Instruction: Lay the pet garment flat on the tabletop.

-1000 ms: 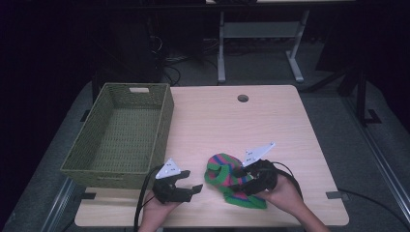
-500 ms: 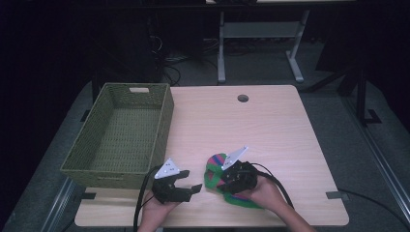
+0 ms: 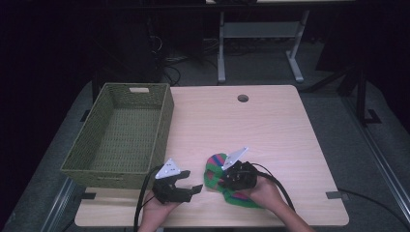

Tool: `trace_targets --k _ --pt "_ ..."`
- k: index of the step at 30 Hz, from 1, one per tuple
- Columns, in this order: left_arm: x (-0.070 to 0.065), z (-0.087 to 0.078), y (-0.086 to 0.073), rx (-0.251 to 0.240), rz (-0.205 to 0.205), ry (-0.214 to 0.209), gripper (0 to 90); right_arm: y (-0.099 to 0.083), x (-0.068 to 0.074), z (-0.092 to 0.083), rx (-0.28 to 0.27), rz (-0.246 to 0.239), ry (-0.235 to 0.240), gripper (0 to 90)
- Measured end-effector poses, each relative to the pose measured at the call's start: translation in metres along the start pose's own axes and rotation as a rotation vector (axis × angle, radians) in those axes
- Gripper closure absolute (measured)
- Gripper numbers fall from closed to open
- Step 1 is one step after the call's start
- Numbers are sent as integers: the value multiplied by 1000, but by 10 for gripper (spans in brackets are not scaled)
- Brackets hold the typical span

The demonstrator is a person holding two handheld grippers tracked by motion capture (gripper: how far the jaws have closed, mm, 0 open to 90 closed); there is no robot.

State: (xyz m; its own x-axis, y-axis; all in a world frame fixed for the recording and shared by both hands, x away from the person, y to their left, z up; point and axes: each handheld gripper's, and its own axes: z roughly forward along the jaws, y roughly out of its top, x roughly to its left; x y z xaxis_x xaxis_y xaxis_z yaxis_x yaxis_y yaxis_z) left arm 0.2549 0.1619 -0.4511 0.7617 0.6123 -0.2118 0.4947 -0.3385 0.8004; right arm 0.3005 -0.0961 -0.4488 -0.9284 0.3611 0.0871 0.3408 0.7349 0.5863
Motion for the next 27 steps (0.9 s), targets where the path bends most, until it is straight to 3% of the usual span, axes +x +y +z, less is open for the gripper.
trace_targets --k 13,27 --pt "0 0 1 -16 12 -11 271 3 -1 -25 -51 47 29 821" --pt "-5 2 2 -32 30 -30 271 7 -8 -66 -129 56 17 829"
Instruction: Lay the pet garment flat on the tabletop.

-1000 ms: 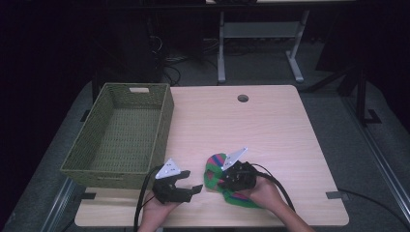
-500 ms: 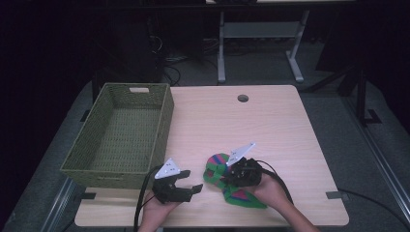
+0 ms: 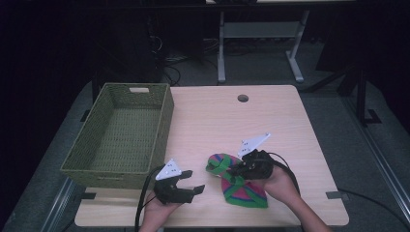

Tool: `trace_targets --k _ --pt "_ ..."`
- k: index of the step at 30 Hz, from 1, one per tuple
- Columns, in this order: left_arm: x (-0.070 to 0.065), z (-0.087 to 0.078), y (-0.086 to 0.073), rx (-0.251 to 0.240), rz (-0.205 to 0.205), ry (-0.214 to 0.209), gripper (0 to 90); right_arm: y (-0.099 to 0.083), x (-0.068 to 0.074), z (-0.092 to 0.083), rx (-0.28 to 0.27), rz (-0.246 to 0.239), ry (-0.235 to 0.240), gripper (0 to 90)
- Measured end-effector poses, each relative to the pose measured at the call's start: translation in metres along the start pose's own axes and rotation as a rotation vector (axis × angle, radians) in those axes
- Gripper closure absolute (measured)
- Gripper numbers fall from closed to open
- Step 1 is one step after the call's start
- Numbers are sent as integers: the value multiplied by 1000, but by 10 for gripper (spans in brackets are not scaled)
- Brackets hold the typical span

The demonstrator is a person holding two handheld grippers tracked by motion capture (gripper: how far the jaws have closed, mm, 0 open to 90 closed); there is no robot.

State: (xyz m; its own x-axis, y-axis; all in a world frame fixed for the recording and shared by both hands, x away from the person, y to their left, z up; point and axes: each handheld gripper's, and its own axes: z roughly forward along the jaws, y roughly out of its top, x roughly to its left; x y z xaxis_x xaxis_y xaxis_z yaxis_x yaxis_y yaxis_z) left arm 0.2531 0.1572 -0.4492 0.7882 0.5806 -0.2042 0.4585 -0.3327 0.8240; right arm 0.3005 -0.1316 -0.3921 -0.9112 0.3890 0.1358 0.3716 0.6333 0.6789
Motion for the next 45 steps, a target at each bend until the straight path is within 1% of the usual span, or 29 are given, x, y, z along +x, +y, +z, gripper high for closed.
trace_targets --k 3,6,7,10,12,17,21,23,26,31,32,33,34,36,38,40,42,43,44,45 --pt "0 0 1 -2 1 -3 270 1 -3 -8 -14 -1 0 829" --pt "-1 0 2 -17 -5 -6 271 2 -5 -14 -34 15 5 829" --pt "-2 0 2 -19 -4 -5 270 2 -6 -17 -37 10 1 829" --pt "-3 2 4 -19 -4 -4 271 4 -7 -24 -49 17 3 829" --pt "-3 3 6 -22 0 -8 271 6 -8 -28 -50 7 -3 829" --pt "-3 9 12 -42 0 -8 270 9 -12 -39 -80 9 15 829" --pt "1 13 16 -48 -12 -3 271 10 -16 -47 -102 10 24 829" --pt "3 15 16 -39 -18 -2 270 11 -17 -51 -116 11 28 829" --pt "7 20 18 -19 -11 7 270 12 -18 -57 -134 10 42 829" --pt "11 28 25 -40 -13 17 271 12 -19 -63 -156 3 59 829" --pt "12 29 26 -48 -21 2 274 11 -19 -64 -158 2 62 829" --pt "13 31 27 -55 -28 -17 291 10 -19 -65 -160 0 63 829" --pt "13 33 28 -61 -23 -16 299 10 -19 -66 -162 1 68 829" --pt "13 37 29 -55 -14 -16 309 8 -19 -67 -163 0 75 829" --pt "14 42 31 -63 -25 -31 327 7 -20 -68 -168 1 79 829" --pt "15 46 31 -60 -25 -33 351 6 -21 -70 -174 4 84 828" --pt "16 50 31 -44 -17 -27 408 4 -22 -70 -177 8 87 828" --pt "17 52 31 -45 -23 -36 429 3 -22 -70 -180 11 87 828" --pt "18 53 31 -49 -33 -52 467 2 -23 -70 -180 12 87 828" --pt "18 54 31 -50 -33 -60 515 1 -24 -70 -179 13 90 828"
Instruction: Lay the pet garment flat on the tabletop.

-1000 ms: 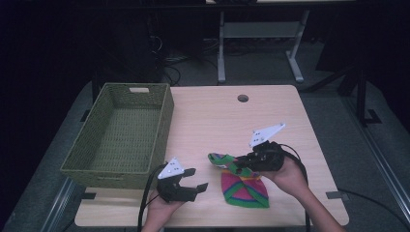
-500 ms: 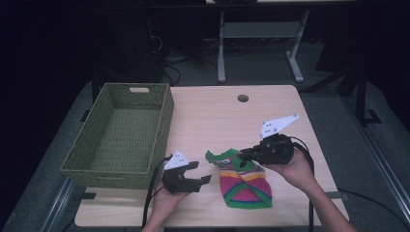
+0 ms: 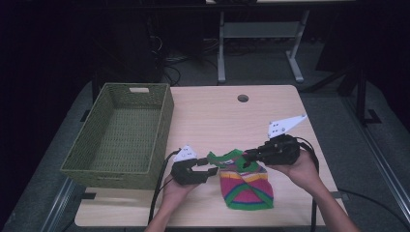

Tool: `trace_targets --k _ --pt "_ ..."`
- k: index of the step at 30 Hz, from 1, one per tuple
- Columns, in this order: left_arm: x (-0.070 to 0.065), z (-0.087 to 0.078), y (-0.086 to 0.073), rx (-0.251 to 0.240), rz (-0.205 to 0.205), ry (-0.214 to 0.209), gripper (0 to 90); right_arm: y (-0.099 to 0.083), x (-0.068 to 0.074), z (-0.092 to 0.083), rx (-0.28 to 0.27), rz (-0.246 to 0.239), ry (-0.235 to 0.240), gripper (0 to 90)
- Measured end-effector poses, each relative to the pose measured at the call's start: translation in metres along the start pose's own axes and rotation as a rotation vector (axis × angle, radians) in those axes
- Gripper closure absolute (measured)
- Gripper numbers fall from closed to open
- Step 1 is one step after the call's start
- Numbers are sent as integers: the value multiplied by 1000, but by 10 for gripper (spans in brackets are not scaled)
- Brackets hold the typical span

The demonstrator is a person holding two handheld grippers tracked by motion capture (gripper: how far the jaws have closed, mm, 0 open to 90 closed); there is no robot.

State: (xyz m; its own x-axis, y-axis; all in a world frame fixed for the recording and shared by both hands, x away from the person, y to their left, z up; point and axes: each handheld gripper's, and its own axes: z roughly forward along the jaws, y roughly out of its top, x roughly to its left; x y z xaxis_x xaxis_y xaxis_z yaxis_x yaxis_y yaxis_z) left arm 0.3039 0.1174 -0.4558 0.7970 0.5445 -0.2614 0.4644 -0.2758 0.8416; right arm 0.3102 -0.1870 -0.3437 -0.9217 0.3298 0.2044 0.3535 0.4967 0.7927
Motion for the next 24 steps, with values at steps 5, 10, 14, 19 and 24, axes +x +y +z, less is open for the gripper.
trace_targets --k 5,10,14,19,24 --pt "-5 0 5 12 58 9 737 -7 -4 -1 -9 13 1 827" --pt "-11 -2 15 10 100 14 828 -16 -6 -5 -27 35 -18 827" --pt "-12 -5 21 19 105 19 839 -22 -9 -7 -33 48 -41 827" --pt "-11 -7 30 16 115 38 840 -31 -13 -9 -44 67 -53 827" --pt "-7 -6 42 29 128 65 842 -35 -17 -10 -62 81 -64 827"
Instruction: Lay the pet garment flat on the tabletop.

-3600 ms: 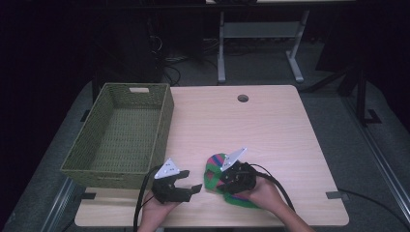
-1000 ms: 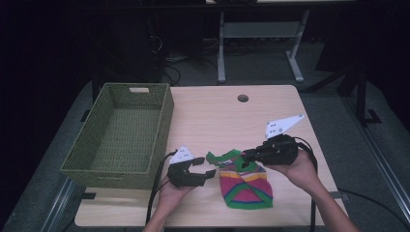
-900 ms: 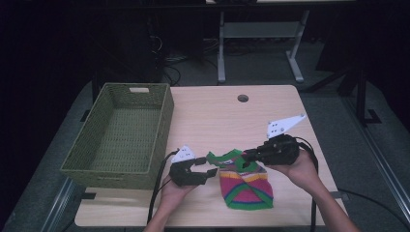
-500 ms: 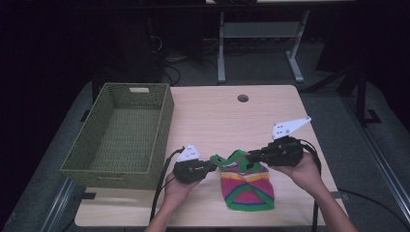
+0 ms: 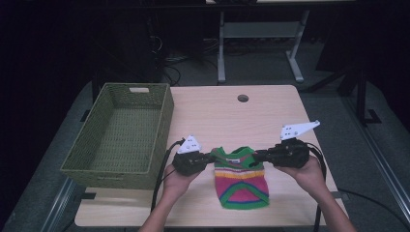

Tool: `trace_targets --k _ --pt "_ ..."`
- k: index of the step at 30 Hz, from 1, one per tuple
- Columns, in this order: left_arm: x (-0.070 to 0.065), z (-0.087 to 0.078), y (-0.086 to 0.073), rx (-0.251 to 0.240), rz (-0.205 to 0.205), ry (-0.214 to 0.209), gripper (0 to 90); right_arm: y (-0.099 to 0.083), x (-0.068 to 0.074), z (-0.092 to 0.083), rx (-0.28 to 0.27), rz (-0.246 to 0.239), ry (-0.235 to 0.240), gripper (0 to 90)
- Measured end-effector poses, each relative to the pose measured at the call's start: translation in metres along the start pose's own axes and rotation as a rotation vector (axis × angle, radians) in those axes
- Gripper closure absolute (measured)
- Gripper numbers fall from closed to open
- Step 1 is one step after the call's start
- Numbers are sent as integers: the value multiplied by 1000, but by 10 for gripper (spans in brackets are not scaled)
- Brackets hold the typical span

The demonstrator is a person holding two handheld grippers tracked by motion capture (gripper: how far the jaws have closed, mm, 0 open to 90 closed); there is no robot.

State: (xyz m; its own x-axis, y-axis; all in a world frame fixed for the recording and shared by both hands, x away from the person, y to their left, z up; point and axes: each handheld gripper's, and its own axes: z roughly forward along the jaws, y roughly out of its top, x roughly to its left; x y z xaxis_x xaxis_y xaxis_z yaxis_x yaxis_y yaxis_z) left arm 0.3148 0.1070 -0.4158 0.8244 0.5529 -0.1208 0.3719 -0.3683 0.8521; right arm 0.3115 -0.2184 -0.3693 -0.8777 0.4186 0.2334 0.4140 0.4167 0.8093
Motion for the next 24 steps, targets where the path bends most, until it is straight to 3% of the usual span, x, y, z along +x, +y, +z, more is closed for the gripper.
trace_targets --k 9,12,16,24 --pt "7 9 5 8 -15 13 842 1 -13 2 18 21 -52 823" --pt "11 10 4 -16 -41 7 841 4 -20 6 10 30 -48 823" --pt "15 13 4 8 -40 27 841 4 -30 14 8 56 -41 823" --pt "26 20 0 3 -98 43 840 8 -43 27 47 57 -71 819"
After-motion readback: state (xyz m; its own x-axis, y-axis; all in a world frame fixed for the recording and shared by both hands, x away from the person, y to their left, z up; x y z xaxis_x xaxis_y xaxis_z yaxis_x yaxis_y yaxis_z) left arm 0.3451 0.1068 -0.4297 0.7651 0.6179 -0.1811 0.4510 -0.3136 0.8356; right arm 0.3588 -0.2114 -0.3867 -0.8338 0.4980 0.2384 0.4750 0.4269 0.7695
